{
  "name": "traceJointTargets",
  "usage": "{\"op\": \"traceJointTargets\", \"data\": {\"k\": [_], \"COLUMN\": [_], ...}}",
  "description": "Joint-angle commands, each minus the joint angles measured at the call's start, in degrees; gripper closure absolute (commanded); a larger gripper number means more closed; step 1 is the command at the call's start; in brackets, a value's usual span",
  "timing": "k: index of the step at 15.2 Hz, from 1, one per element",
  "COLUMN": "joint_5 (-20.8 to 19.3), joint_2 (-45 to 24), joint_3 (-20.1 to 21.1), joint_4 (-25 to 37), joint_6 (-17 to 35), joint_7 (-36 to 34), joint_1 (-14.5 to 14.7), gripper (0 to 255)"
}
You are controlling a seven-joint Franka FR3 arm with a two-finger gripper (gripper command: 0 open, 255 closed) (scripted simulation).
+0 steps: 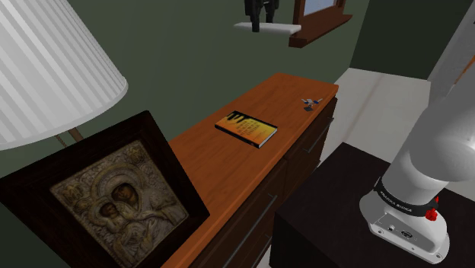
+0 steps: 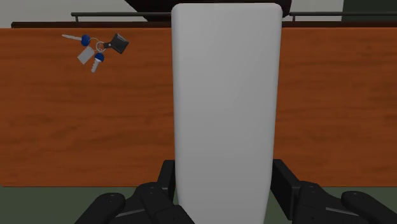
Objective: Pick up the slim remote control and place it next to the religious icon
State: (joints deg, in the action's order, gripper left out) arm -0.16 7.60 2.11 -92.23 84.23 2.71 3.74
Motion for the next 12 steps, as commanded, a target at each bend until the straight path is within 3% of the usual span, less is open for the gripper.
{"op": "traceJointTargets", "data": {"k": [1,12], "joint_5": [0.30,2.85], "joint_2": [1.79,6.07], "joint_3": [1.56,10.69], "joint_4": [-1.78,-5.75], "joint_6": [-0.03,-0.13], "joint_7": [-2.84,-17.88], "joint_1": [1.18,7.16], "gripper": [255,255]}}
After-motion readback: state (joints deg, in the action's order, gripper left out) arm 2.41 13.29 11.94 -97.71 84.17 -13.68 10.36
